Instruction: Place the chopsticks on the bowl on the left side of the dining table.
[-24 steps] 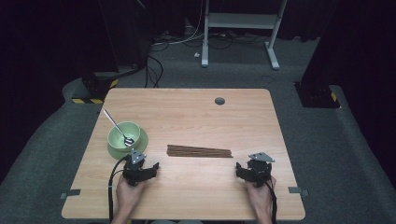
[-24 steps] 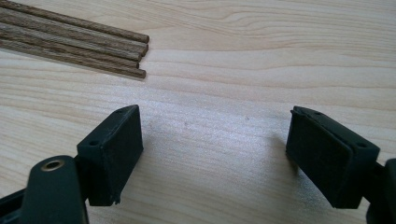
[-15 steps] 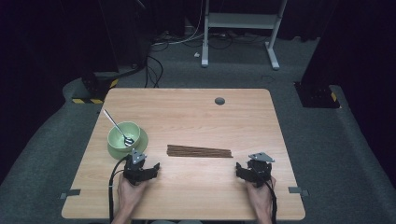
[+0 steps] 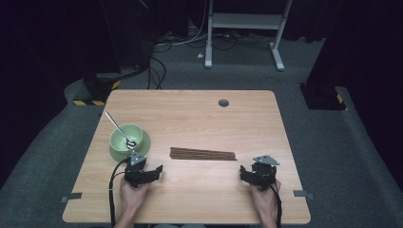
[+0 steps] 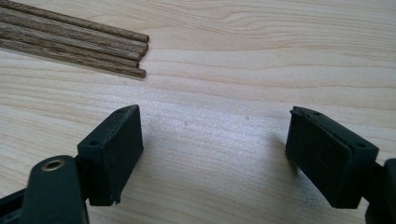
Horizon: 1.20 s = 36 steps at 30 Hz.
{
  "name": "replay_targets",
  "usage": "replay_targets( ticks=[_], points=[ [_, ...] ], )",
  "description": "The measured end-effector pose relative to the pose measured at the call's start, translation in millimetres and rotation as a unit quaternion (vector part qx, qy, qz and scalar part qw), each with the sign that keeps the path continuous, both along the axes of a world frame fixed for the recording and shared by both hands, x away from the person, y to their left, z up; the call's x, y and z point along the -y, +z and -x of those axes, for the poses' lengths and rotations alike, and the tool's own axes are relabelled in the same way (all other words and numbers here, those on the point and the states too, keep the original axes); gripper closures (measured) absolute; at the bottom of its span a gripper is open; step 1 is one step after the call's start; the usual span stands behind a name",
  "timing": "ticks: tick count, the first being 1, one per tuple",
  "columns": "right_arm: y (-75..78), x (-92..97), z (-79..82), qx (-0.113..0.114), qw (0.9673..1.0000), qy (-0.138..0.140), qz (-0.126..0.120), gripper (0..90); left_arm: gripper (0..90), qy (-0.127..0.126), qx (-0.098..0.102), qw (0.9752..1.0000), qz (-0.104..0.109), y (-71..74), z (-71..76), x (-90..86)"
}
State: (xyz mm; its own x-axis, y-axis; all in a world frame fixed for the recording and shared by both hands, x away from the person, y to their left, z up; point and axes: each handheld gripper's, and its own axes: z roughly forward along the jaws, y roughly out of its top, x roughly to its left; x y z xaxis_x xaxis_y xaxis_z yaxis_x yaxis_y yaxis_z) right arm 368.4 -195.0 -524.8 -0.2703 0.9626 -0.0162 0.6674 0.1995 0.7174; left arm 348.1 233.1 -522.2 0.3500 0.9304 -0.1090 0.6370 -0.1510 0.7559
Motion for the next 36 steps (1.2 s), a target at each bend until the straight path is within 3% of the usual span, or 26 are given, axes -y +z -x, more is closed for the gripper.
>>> replay_targets(
  ticks=[13, 27, 36],
  points=[
    [-0.1, 0.0, -0.2, -0.001, 1.0, -0.003, 0.0, 17.2, 24.0, -0.034, 0.01, 0.9994, 0.005, 15.3, -1.8, 7.0],
    [0.0, -0.9, 0.3, 0.002, 1.0, 0.0, 0.003, 17.7, 24.4, -0.056, 0.009, 0.9983, 0.015, 22.1, -6.8, 15.3],
    [0.0, -0.9, 0.4, 0.001, 1.0, 0.0, 0.003, 17.9, 27.9, -0.067, 0.012, 0.9976, 0.002, 27.1, -8.5, 22.4]
  ],
)
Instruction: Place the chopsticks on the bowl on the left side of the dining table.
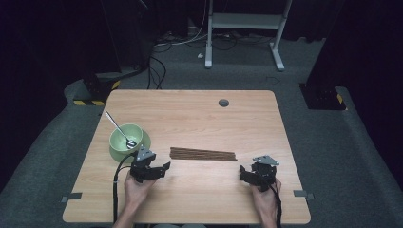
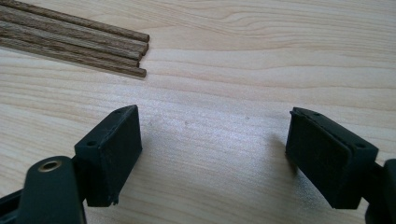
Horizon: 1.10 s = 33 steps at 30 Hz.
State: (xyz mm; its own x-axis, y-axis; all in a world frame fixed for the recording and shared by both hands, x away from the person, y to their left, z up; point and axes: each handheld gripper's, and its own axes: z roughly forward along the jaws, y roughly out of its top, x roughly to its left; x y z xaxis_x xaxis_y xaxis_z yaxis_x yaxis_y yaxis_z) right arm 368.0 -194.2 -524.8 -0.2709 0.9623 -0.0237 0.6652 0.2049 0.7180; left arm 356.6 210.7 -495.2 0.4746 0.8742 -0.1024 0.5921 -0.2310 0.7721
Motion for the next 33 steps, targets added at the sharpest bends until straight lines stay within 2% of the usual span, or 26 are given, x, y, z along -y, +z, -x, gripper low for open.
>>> replay_targets(
  ticks=[4, 9, 13, 19, 25, 29, 33],
  points=[
    [0.0, -0.1, 0.1, 0.0, 1.0, 0.0, 0.0, 18.1, 28.1, -0.002, 0.003, 1.0, 0.004, 3.6, -3.1, 2.3],
    [0.1, -0.4, 0.3, 0.0, 1.0, -0.001, 0.0, 18.2, 29.5, -0.004, 0.005, 1.0, -0.004, 7.8, -7.0, 8.4],
    [0.1, -0.4, 0.3, 0.0, 1.0, 0.001, -0.001, 18.7, 29.6, -0.014, 0.012, 0.9998, -0.001, 11.5, -11.2, 14.3],
    [0.1, -0.6, 0.5, -0.001, 1.0, 0.003, -0.002, 18.9, 29.6, -0.028, 0.01, 0.9995, -0.007, 14.8, -17.2, 22.5],
    [0.1, -0.5, 0.5, -0.001, 1.0, 0.004, -0.002, 19.4, 30.5, -0.037, 0.011, 0.9993, 0.0, 17.5, -22.3, 29.7],
    [0.1, -0.4, 0.4, -0.001, 1.0, 0.004, -0.003, 19.4, 30.6, -0.046, 0.009, 0.9989, -0.008, 18.9, -26.7, 36.7],
    [0.1, -0.3, 0.3, -0.001, 1.0, 0.005, -0.003, 19.5, 30.3, -0.052, 0.01, 0.9986, -0.006, 21.6, -30.1, 40.8]
  ],
)
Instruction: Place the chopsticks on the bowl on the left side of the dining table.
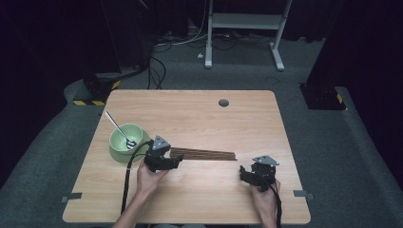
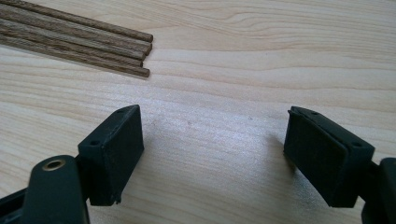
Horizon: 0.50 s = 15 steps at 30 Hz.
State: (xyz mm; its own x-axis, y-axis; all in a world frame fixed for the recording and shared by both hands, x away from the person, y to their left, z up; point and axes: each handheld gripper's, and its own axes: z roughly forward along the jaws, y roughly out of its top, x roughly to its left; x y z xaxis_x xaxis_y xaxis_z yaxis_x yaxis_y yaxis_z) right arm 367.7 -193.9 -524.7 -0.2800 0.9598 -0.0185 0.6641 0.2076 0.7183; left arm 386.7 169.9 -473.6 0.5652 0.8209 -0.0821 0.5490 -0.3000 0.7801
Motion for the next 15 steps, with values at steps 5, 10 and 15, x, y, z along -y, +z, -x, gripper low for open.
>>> replay_targets(
  ticks=[5, 10, 15],
  points=[
    [0.0, -0.2, 0.2, 0.002, 1.0, 0.004, 0.0, 20.8, 29.7, -0.008, 0.0, 1.0, -0.005, 0.3, -5.0, 4.7],
    [0.0, -0.2, 0.2, 0.002, 1.0, 0.004, 0.0, 20.8, 28.2, -0.02, 0.007, 0.9998, 0.006, 1.6, -7.5, 9.3],
    [0.0, -0.2, 0.3, 0.002, 1.0, 0.004, 0.001, 20.8, 28.1, -0.029, 0.016, 0.9995, 0.001, 4.3, -11.4, 17.0]
  ],
)
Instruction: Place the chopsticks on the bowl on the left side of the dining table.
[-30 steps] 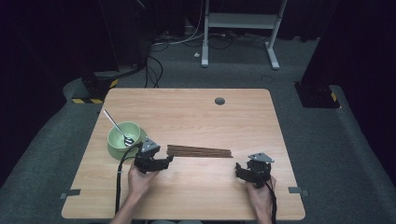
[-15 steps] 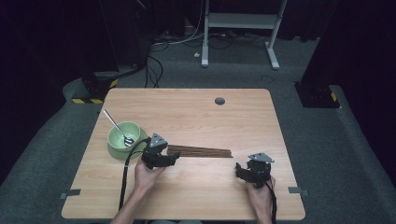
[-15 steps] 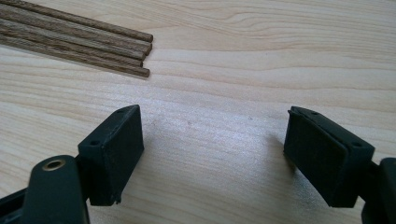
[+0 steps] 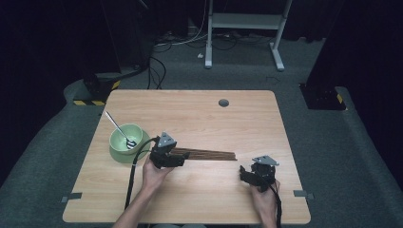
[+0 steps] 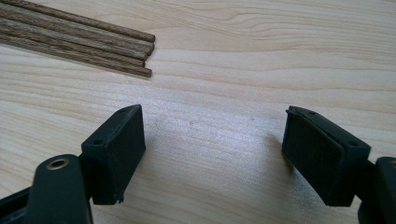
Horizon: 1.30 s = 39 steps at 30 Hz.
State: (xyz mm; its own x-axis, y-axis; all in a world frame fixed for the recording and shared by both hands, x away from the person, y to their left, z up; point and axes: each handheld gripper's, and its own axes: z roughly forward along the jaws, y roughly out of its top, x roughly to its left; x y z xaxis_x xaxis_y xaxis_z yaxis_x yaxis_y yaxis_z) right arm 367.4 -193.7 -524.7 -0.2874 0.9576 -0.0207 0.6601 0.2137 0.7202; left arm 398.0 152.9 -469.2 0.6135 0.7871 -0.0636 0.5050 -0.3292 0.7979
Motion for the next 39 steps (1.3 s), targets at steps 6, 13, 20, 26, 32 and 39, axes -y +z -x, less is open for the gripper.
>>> replay_targets(
  ticks=[6, 13, 20, 26, 32, 39],
  points=[
    [0.0, -0.1, 0.0, 0.0, 1.0, 0.0, 0.0, 20.8, 28.6, -0.013, -0.004, 0.9999, -0.004, 3.6, -8.5, 7.4],
    [0.0, -0.1, 0.1, 0.0, 1.0, 0.001, 0.0, 21.3, 29.5, -0.031, -0.017, 0.9993, -0.009, 4.6, -23.0, 19.7],
    [0.1, -0.2, 0.3, 0.0, 1.0, 0.002, 0.0, 21.8, 31.6, -0.044, -0.025, 0.9982, -0.032, 0.1, -37.1, 39.5],
    [0.0, -0.3, 0.3, 0.001, 1.0, 0.002, 0.0, 21.9, 32.6, -0.049, -0.03, 0.997, -0.051, -4.9, -45.6, 52.6],
    [0.1, -0.4, 0.5, 0.001, 1.0, 0.002, 0.0, 22.4, 34.5, -0.049, -0.037, 0.9956, -0.071, -11.6, -53.8, 62.2],
    [0.1, -0.6, 0.6, 0.001, 1.0, 0.002, 0.0, 22.5, 35.9, -0.045, -0.042, 0.9938, -0.092, -20.7, -60.0, 71.3]
  ],
)
